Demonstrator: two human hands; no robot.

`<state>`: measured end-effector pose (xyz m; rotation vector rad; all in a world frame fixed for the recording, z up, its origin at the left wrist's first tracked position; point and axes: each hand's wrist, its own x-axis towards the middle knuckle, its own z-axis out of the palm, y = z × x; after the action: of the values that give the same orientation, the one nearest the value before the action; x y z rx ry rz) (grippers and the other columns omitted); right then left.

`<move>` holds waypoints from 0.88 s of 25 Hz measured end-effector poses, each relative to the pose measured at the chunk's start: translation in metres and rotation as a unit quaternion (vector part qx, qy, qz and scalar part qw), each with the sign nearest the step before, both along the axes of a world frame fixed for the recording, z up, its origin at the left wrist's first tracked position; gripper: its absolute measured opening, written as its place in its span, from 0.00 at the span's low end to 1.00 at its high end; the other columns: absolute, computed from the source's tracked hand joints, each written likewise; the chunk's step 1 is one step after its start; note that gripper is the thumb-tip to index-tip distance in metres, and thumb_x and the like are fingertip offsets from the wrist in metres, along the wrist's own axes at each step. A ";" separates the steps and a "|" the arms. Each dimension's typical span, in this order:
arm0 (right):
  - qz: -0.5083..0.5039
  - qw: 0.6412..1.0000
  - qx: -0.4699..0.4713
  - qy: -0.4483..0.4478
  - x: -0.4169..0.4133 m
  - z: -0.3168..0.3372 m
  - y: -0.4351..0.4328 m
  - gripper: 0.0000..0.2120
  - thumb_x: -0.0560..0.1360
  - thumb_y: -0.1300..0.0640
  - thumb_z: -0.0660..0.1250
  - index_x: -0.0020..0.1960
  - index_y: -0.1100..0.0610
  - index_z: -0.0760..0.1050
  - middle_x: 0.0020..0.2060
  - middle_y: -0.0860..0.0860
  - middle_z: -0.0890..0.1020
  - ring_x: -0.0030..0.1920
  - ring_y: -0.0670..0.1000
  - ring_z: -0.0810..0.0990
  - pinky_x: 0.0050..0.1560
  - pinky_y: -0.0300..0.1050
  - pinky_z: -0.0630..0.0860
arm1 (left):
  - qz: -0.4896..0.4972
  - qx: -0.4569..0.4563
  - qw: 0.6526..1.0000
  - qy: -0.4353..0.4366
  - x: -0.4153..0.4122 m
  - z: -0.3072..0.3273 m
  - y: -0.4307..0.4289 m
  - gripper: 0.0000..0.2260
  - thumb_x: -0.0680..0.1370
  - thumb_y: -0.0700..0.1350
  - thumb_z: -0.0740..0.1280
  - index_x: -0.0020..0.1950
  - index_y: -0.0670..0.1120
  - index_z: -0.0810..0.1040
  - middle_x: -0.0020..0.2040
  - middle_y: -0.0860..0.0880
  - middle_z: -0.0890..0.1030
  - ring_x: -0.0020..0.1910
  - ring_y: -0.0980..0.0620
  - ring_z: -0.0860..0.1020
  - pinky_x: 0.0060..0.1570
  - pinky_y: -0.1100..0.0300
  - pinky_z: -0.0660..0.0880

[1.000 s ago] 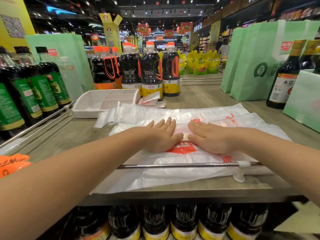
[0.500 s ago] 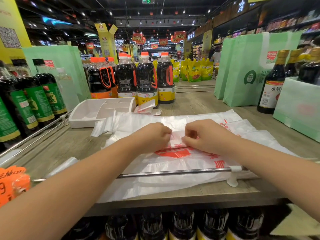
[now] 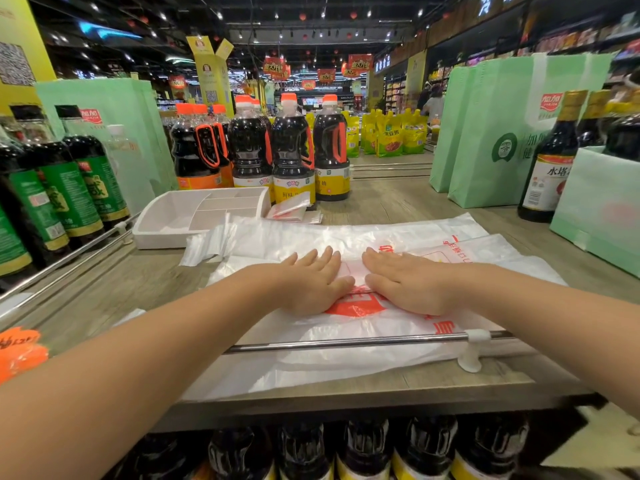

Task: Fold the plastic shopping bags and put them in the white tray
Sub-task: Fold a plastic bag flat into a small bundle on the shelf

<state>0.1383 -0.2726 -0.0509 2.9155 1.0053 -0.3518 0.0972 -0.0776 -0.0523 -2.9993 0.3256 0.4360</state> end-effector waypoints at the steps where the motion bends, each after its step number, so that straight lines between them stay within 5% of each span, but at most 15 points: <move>1: -0.002 1.000 -0.007 0.002 0.000 0.000 -0.001 0.29 0.85 0.44 0.41 0.81 0.53 0.39 0.81 0.48 0.41 0.80 0.45 0.40 0.79 0.45 0.40 | -0.001 0.010 1.000 0.002 -0.001 0.001 0.002 0.29 0.84 0.61 0.39 0.80 0.49 0.34 0.80 0.50 0.34 0.80 0.49 0.37 0.78 0.46 0.40; 5: -0.013 1.000 -0.015 0.007 -0.007 0.001 -0.005 0.29 0.85 0.44 0.41 0.82 0.55 0.41 0.81 0.49 0.43 0.80 0.47 0.42 0.78 0.43 0.41 | -0.016 0.024 0.999 -0.020 -0.003 -0.002 0.010 0.26 0.86 0.54 0.40 0.81 0.48 0.36 0.81 0.49 0.37 0.80 0.47 0.38 0.78 0.42 0.41; 7: -0.010 0.999 0.021 -0.029 -0.008 -0.001 -0.006 0.28 0.85 0.44 0.45 0.79 0.58 0.57 0.79 0.49 0.58 0.80 0.53 0.52 0.78 0.46 0.50 | -0.019 0.000 0.998 -0.062 -0.001 -0.006 0.012 0.25 0.86 0.53 0.42 0.82 0.48 0.42 0.82 0.50 0.42 0.81 0.47 0.42 0.77 0.41 0.40; 10: -0.011 0.986 0.099 -0.135 -0.001 -0.002 -0.006 0.18 0.81 0.42 0.53 0.58 0.54 0.72 0.57 0.48 0.74 0.61 0.52 0.73 0.64 0.51 0.69 | -0.029 -0.046 0.983 -0.175 0.003 -0.006 0.011 0.22 0.85 0.52 0.49 0.78 0.50 0.61 0.79 0.51 0.60 0.78 0.49 0.57 0.76 0.42 0.43; 13: 0.019 0.986 0.124 -0.115 -0.004 0.001 -0.003 0.14 0.82 0.45 0.54 0.58 0.54 0.70 0.52 0.44 0.73 0.53 0.47 0.71 0.60 0.48 0.70 | -0.044 -0.065 0.974 -0.211 0.005 -0.002 0.001 0.18 0.85 0.46 0.52 0.74 0.48 0.68 0.74 0.50 0.69 0.75 0.49 0.64 0.76 0.46 0.46; 15: 0.030 0.992 0.104 -0.064 -0.006 0.001 -0.002 0.16 0.85 0.48 0.51 0.66 0.55 0.68 0.61 0.46 0.74 0.63 0.48 0.71 0.68 0.48 0.65 | -0.027 -0.086 0.987 -0.135 0.002 -0.002 -0.004 0.22 0.86 0.50 0.48 0.79 0.47 0.60 0.80 0.47 0.59 0.79 0.51 0.55 0.78 0.46 0.44; 17: 0.011 0.997 0.069 -0.019 -0.008 0.002 -0.002 0.26 0.85 0.47 0.48 0.80 0.56 0.55 0.78 0.49 0.60 0.78 0.48 0.57 0.77 0.44 0.52 | -0.021 -0.063 0.996 -0.059 -0.003 -0.003 -0.006 0.27 0.85 0.56 0.43 0.82 0.46 0.45 0.82 0.47 0.44 0.81 0.51 0.44 0.78 0.46 0.41; 19: 0.003 0.999 0.043 0.003 -0.005 0.002 -0.001 0.29 0.85 0.45 0.46 0.82 0.55 0.45 0.81 0.49 0.47 0.80 0.46 0.46 0.77 0.40 0.43 | -0.018 -0.034 0.999 -0.030 -0.005 -0.002 -0.004 0.29 0.84 0.59 0.40 0.81 0.47 0.38 0.81 0.48 0.38 0.80 0.49 0.39 0.78 0.46 0.41; 22: -0.008 0.999 0.034 0.019 -0.003 0.002 -0.002 0.30 0.85 0.43 0.44 0.82 0.55 0.42 0.81 0.49 0.44 0.80 0.46 0.43 0.77 0.41 0.41 | -0.016 0.008 1.000 -0.010 -0.005 0.001 0.000 0.29 0.84 0.59 0.40 0.81 0.47 0.37 0.81 0.47 0.36 0.80 0.46 0.38 0.78 0.44 0.42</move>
<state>0.1357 -0.2743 -0.0488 2.9886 1.0202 -0.3840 0.0923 -0.0772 -0.0512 -2.9761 0.3667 0.4042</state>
